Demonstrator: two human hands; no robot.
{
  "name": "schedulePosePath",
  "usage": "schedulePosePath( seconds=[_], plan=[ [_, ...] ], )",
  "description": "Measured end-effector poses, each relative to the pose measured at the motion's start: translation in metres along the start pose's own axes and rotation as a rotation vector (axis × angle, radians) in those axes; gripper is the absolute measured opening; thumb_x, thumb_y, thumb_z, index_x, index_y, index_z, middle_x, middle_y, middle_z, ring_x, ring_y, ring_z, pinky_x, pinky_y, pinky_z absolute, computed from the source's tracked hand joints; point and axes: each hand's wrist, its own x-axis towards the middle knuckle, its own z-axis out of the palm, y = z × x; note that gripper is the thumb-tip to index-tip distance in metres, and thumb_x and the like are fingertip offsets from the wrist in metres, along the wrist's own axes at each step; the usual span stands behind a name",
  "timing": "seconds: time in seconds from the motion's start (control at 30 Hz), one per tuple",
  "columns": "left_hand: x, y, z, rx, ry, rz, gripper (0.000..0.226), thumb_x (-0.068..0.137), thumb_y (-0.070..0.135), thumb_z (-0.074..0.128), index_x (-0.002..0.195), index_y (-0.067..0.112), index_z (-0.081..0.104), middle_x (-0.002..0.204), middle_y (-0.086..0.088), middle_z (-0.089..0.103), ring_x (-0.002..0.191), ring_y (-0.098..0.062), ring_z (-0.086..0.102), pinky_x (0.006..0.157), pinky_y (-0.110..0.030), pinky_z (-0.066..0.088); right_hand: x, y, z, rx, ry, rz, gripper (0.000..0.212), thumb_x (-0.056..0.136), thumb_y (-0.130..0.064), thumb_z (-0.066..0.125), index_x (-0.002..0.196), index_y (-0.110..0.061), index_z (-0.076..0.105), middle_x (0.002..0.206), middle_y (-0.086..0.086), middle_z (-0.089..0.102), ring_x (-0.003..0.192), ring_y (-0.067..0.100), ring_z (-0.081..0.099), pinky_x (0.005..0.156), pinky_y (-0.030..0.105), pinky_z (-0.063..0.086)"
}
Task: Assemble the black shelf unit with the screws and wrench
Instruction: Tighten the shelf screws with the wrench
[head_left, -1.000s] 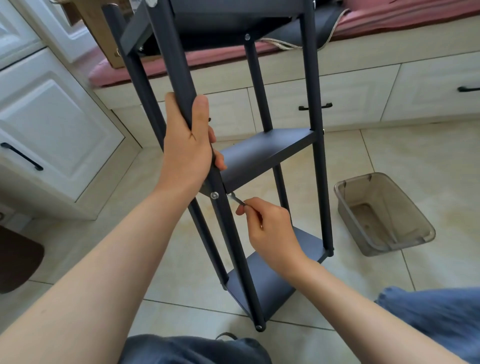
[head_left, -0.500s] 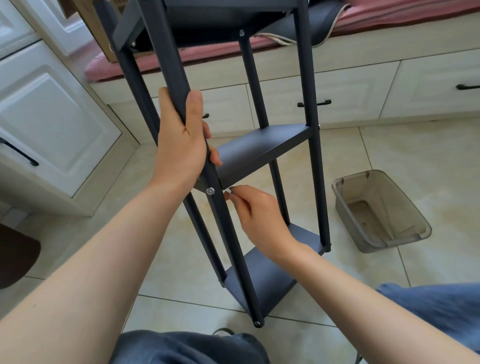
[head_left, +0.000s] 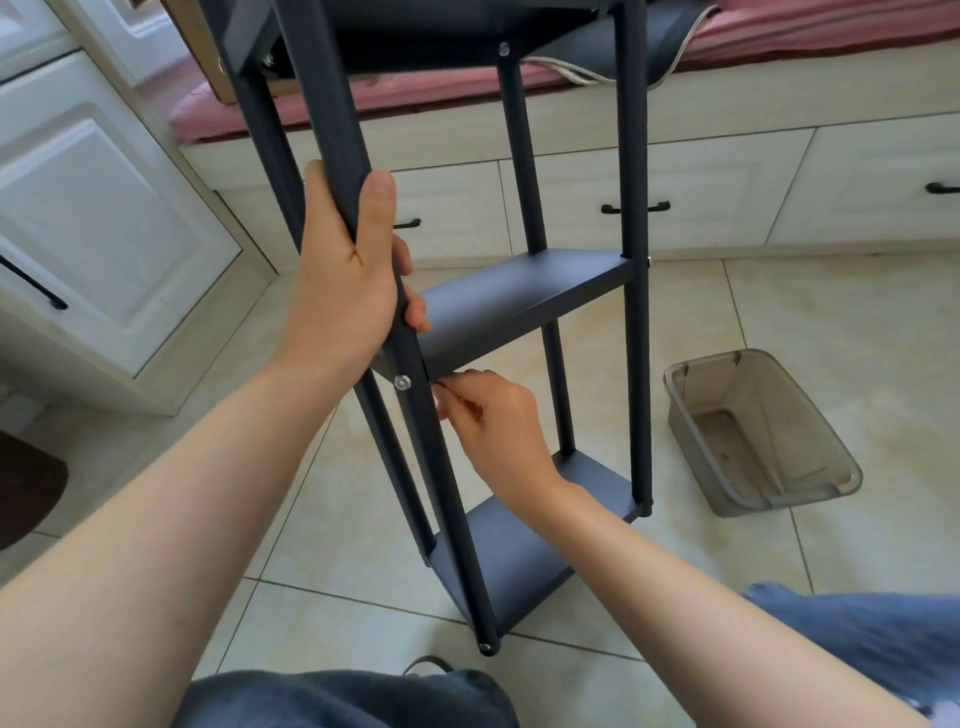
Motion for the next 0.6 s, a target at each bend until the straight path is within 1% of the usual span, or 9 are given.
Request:
schedulePosePath(
  seconds=[0.07, 0.2, 0.27, 0.33, 0.37, 0.43, 0.5, 0.53, 0.6],
  plan=[
    [0.0, -0.002, -0.002, -0.001, -0.002, 0.003, 0.014, 0.105, 0.046, 0.037, 0.098, 0.034, 0.037, 0.069, 0.001, 0.048, 0.036, -0.022, 0.048, 0.039, -0.025, 0.043, 0.001, 0.002, 0.005, 0.004, 0.014, -0.021, 0.021, 0.097, -0.014, 0.06, 0.08, -0.01, 0.073, 0.065, -0.015, 0.055, 0.063, 0.006, 0.046, 0.062, 0.018, 0.034],
    [0.002, -0.006, -0.006, 0.012, 0.004, 0.012, 0.013, 0.105, 0.046, 0.038, 0.101, 0.033, 0.038, 0.068, 0.003, 0.046, 0.045, -0.02, 0.049, 0.04, -0.03, 0.048, 0.005, 0.004, 0.016, 0.001, 0.079, -0.076, 0.02, 0.093, -0.009, 0.065, 0.074, -0.008, 0.07, 0.056, -0.029, 0.037, 0.057, 0.001, 0.039, 0.06, 0.012, 0.029],
    [0.003, -0.008, -0.009, 0.016, 0.011, 0.011, 0.014, 0.105, 0.045, 0.038, 0.104, 0.031, 0.038, 0.072, -0.002, 0.045, 0.049, -0.019, 0.049, 0.041, -0.03, 0.048, 0.007, 0.005, 0.022, 0.009, 0.112, -0.1, 0.02, 0.091, -0.007, 0.065, 0.071, -0.007, 0.069, 0.06, -0.026, 0.037, 0.057, 0.007, 0.034, 0.059, 0.018, 0.031],
    [0.004, -0.01, -0.011, 0.022, 0.021, -0.002, 0.015, 0.106, 0.045, 0.038, 0.105, 0.03, 0.038, 0.073, -0.005, 0.045, 0.049, -0.019, 0.048, 0.041, -0.031, 0.049, 0.01, 0.007, 0.029, 0.022, 0.129, -0.113, 0.019, 0.09, -0.006, 0.065, 0.071, -0.006, 0.068, 0.064, -0.019, 0.041, 0.061, 0.008, 0.034, 0.058, 0.02, 0.03],
    [0.005, -0.011, -0.012, 0.025, 0.025, -0.007, 0.014, 0.106, 0.045, 0.038, 0.105, 0.031, 0.038, 0.072, -0.003, 0.046, 0.047, -0.02, 0.048, 0.041, -0.031, 0.049, 0.01, 0.009, 0.032, 0.026, 0.129, -0.114, 0.018, 0.089, -0.006, 0.066, 0.072, -0.005, 0.067, 0.064, -0.016, 0.044, 0.061, 0.008, 0.035, 0.057, 0.021, 0.031],
    [0.006, -0.013, -0.014, 0.031, 0.032, -0.015, 0.013, 0.106, 0.045, 0.037, 0.103, 0.033, 0.038, 0.065, 0.006, 0.048, 0.044, -0.021, 0.048, 0.041, -0.033, 0.049, 0.011, 0.012, 0.037, 0.028, 0.119, -0.114, 0.017, 0.09, -0.005, 0.066, 0.073, -0.002, 0.068, 0.06, -0.002, 0.053, 0.06, 0.016, 0.041, 0.055, 0.028, 0.036],
    [0.007, -0.014, -0.016, 0.038, 0.041, -0.028, 0.013, 0.106, 0.046, 0.036, 0.101, 0.034, 0.038, 0.062, 0.007, 0.049, 0.04, -0.024, 0.046, 0.041, -0.034, 0.049, 0.012, 0.014, 0.04, 0.037, 0.105, -0.114, 0.019, 0.091, -0.006, 0.064, 0.074, 0.001, 0.067, 0.062, 0.008, 0.058, 0.059, 0.023, 0.047, 0.054, 0.034, 0.042],
    [0.007, -0.014, -0.017, 0.039, 0.043, -0.035, 0.014, 0.106, 0.046, 0.036, 0.1, 0.034, 0.037, 0.062, 0.006, 0.05, 0.038, -0.024, 0.046, 0.041, -0.036, 0.05, 0.012, 0.014, 0.04, 0.043, 0.1, -0.114, 0.019, 0.091, -0.006, 0.063, 0.074, 0.001, 0.067, 0.062, 0.006, 0.058, 0.059, 0.021, 0.046, 0.055, 0.034, 0.042],
    [0.007, -0.015, -0.018, 0.033, 0.043, -0.049, 0.016, 0.106, 0.047, 0.036, 0.099, 0.033, 0.037, 0.062, 0.007, 0.05, 0.037, -0.023, 0.046, 0.043, -0.04, 0.051, 0.012, 0.012, 0.038, 0.049, 0.086, -0.114, 0.018, 0.092, -0.005, 0.063, 0.075, -0.002, 0.067, 0.063, -0.005, 0.051, 0.061, 0.011, 0.04, 0.057, 0.029, 0.037]
  ],
)
